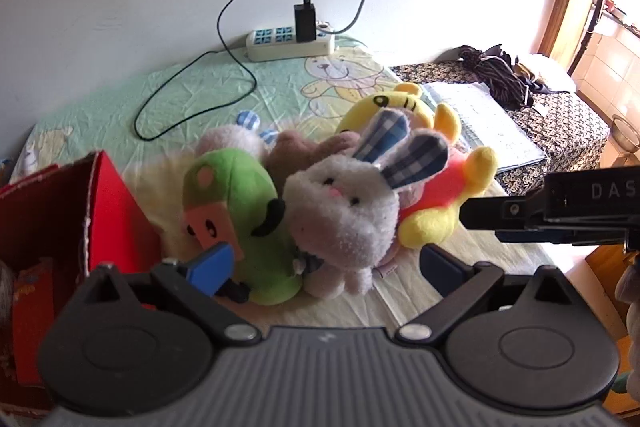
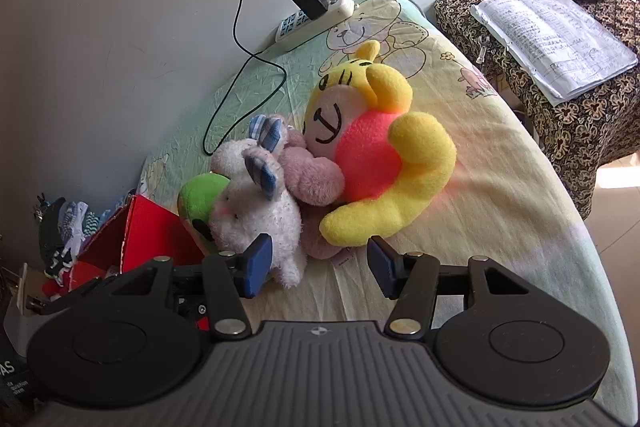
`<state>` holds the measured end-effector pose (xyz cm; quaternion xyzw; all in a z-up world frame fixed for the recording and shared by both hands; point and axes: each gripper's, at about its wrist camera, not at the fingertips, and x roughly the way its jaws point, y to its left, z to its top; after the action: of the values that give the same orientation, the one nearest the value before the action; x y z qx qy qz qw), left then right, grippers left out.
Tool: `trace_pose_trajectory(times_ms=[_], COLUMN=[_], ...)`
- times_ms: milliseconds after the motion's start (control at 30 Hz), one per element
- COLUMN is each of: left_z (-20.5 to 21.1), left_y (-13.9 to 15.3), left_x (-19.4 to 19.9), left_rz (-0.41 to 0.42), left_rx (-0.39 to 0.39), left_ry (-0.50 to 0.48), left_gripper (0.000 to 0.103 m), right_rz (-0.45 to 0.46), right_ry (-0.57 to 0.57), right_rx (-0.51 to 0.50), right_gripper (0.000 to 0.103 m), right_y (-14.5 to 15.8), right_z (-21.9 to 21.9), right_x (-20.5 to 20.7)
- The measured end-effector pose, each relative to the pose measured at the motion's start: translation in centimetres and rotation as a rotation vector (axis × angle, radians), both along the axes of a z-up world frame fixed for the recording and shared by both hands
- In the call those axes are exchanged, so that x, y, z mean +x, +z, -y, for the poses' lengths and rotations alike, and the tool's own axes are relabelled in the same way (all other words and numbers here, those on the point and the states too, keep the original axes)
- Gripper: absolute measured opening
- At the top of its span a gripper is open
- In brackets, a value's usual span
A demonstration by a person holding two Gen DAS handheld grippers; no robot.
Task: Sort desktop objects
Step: 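Move both grippers toward the yellow-and-red tiger plush on the pile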
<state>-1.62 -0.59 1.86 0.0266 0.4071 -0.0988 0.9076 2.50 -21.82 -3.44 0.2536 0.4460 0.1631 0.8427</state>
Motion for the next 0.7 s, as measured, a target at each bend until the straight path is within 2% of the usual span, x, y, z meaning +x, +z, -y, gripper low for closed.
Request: trace_pose_trajectory(times_ms=[100,167,233,333,400,467,700], left_z=[0.5,1.3,2.6,5.1,6.7,7.8,6.9], left_y=[0.7,0.9,0.8,-0.4,-1.3,-2.2,-4.1], left_x=[0.2,-0.1,-0.3,-0.2,0.3,1.3,5.1], left_rz=[0.023,0.025,0.007,-0.036,-0.069,-0.089,-0.156], left_rx=[-0.057,-0.106,-0.148,-0.167,-0.158,-0.145,-0.191], left_ry=[-0.067,-0.147,-0.239,-0.353,-0.401,-0.414,-0.323], left_gripper=[0.099,0.099,0.099,0.099,0.099,0.099,0.099], right_rz=[-0.001,0.019,0.044,0.069,0.057,0.05,0.04], right_ry=[-0.065,-0.119,-0.193,-0.275,-0.268,-0.216,-0.01], right_rx=[0.019,0.025,0.028,0.044,0.05,0.049,0.091], right_gripper=[0.056,0.056,0.056,0.057,0.058,0.059,0.062], right_y=[0.0,0.1,0.3,0.0,-0.7,-1.6,-3.6], right_z=[1.2,2.4,4.0,6.1,7.1,7.1,6.4], right_x=[0.7,1.1,1.6,2.8,4.4,6.4,11.3])
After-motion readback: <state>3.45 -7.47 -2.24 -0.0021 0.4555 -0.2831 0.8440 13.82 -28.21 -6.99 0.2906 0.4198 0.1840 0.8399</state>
